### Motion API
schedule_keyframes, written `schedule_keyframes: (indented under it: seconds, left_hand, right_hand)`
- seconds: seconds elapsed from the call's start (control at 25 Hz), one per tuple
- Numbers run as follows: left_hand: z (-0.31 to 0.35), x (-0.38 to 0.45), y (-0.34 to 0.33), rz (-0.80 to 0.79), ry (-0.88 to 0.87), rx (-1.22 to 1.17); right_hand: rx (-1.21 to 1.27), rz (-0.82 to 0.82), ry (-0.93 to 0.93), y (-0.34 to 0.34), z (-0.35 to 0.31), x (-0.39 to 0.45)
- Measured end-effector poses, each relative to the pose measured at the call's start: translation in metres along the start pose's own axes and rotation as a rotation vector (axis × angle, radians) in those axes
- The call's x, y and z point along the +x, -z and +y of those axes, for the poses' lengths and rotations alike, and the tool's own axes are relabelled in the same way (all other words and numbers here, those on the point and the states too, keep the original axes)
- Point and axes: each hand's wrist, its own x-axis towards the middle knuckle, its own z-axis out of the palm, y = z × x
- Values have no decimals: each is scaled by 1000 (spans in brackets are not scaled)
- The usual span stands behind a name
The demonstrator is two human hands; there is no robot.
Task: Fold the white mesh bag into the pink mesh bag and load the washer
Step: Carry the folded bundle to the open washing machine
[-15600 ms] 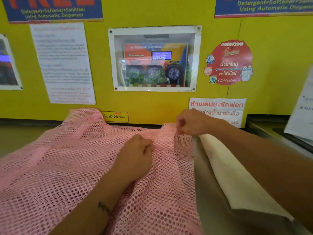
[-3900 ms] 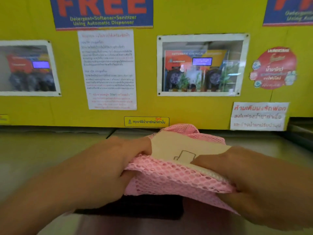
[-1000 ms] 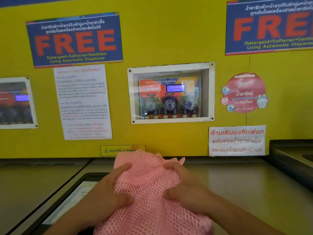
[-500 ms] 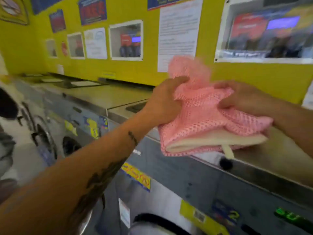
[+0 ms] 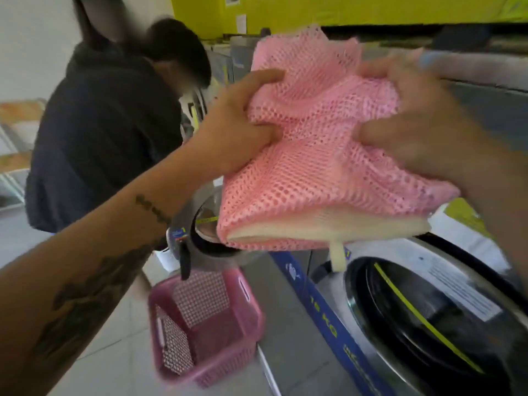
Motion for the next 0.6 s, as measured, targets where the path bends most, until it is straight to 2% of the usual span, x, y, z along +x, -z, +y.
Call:
schedule_keyframes:
  seconds: [0.16, 0.32, 0.4, 0.6]
  left_hand:
    - [-107, -76, -21, -187, 187, 7]
    - [-247, -152, -75, -422, 330, 84]
    - [-319, -192, -104, -576, 363, 141]
    - [-470, -280, -144, -796, 483, 275]
  right_hand:
    - [171, -122, -179, -133, 62, -45]
    - [223, -213, -546, -279, 146, -99]
    - [264, -209, -743, -359, 182, -130]
    - [396, -305, -1067, -526, 245, -175]
